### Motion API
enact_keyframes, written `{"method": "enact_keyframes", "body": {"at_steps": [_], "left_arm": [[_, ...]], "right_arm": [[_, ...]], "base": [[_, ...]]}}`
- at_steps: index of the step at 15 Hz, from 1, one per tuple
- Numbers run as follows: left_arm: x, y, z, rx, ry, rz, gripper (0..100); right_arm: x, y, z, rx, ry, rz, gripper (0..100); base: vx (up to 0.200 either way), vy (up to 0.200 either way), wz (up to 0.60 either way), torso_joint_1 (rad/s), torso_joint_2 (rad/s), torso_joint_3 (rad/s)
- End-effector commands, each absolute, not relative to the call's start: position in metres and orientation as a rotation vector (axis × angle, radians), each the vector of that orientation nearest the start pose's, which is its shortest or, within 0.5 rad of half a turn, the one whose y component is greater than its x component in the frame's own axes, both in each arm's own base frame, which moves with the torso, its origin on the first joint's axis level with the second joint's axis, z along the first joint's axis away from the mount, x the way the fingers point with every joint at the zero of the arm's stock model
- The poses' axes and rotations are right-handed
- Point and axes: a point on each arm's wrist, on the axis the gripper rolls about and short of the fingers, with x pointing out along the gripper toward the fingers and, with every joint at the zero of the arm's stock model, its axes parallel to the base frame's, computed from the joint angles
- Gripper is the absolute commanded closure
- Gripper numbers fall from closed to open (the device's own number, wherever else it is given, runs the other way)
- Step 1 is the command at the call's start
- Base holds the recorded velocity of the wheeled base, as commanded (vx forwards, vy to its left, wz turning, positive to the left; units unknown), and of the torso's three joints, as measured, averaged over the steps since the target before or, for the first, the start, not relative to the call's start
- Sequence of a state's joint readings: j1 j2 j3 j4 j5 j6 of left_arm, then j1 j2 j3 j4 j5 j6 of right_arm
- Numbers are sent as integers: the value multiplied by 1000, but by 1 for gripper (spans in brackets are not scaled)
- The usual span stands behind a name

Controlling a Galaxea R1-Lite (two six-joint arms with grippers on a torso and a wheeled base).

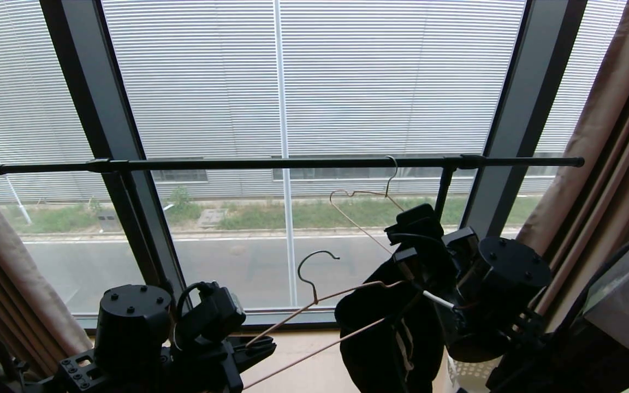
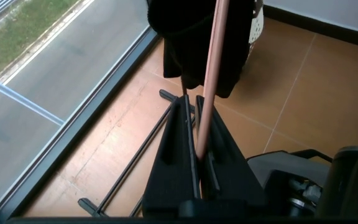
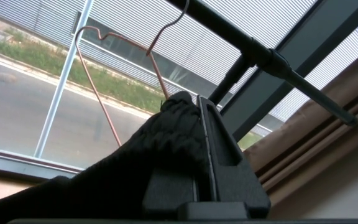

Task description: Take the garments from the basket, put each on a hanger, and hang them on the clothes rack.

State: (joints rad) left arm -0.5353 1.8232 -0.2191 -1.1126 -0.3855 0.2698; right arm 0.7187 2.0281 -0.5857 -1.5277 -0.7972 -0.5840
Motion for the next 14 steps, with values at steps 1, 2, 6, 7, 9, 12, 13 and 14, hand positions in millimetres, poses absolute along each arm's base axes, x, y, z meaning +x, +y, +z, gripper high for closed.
{"method": "enact_keyframes", "body": {"at_steps": [1, 2, 6, 7, 9, 12, 13, 14], "left_arm": [[190, -125, 63, 285, 383, -975, 100], [188, -126, 63, 285, 376, -982, 100], [195, -131, 62, 267, 383, -948, 100], [204, -135, 63, 249, 389, -851, 100], [219, -139, 60, 255, 390, -722, 100], [233, -127, 60, 245, 387, -639, 100], [237, -123, 62, 240, 380, -619, 100], [241, -117, 63, 235, 376, -593, 100]], "right_arm": [[264, 205, 113, -518, -39, -114, 100], [265, 206, 115, -511, -44, -115, 100], [252, 215, 113, -512, -44, -76, 100], [250, 214, 113, -509, -44, -82, 100], [246, 210, 119, -499, -52, -85, 100], [242, 206, 126, -488, -63, -88, 100], [242, 206, 127, -486, -64, -90, 100], [241, 206, 128, -483, -68, -89, 100]], "base": [[0, 0, 0, 0, 0, 0], [0, 0, 0, 0, 0, 0], [0, 0, 0, 0, 0, 0], [0, 0, 0, 0, 0, 0], [0, 0, 0, 0, 0, 0], [0, 0, 0, 0, 0, 0], [0, 0, 0, 0, 0, 0], [0, 0, 0, 0, 0, 0]]}}
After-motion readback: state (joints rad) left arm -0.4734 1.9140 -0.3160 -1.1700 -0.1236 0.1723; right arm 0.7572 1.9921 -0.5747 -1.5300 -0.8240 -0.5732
